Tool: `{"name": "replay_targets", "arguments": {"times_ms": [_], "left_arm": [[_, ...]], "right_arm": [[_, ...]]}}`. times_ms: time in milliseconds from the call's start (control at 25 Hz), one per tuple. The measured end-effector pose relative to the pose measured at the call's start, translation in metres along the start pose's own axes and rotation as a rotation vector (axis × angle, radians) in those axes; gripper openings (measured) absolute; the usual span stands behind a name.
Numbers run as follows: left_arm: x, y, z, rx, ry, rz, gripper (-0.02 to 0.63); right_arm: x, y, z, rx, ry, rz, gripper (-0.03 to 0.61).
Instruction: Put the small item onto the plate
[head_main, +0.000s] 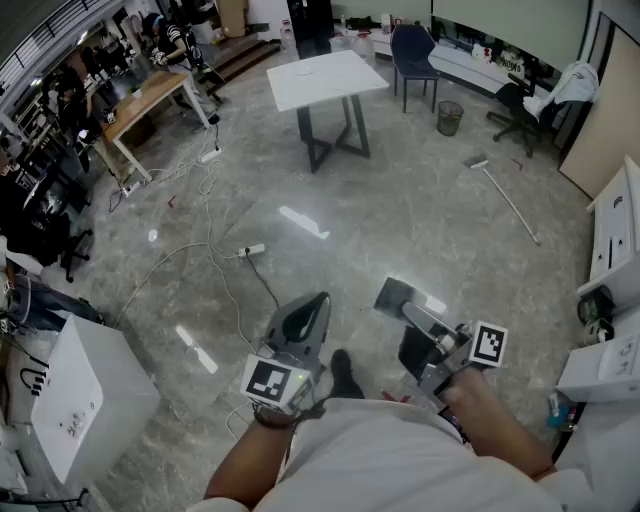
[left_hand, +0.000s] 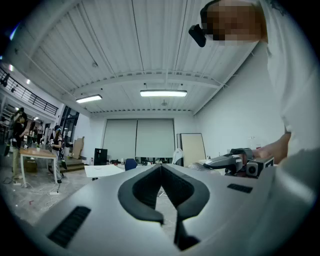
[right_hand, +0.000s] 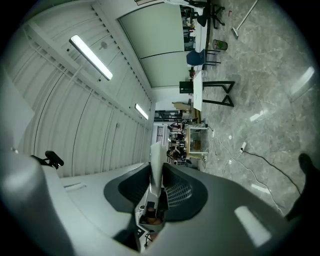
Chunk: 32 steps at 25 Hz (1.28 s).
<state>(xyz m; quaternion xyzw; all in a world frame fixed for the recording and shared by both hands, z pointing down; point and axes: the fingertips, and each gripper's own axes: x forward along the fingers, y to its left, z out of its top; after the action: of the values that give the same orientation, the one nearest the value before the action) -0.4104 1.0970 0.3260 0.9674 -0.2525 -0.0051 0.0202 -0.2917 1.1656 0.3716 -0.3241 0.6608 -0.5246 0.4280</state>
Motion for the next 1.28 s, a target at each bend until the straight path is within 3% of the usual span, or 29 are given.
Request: {"name": "replay_targets", "arguments": {"times_ms": [400, 1000, 1280], "left_arm": [[0.058, 0.063, -0.002, -0.016, 0.005, -0.003, 0.006], [0.163, 0.234, 0.006, -0.033, 0.013, -0.095, 0.006], [0.234, 0.292, 0.001, -0.029, 0.027, -0.089, 0.006]], "right_arm": [[0.06, -0.018, 0.05, 0.005, 0.005, -0.003, 0.081], [0.236, -0.056, 0.139, -0.04, -0.057, -0.022, 0.081], [0.305, -0.081, 0.206, -0.031, -0.038, 0.0, 0.081]]}}
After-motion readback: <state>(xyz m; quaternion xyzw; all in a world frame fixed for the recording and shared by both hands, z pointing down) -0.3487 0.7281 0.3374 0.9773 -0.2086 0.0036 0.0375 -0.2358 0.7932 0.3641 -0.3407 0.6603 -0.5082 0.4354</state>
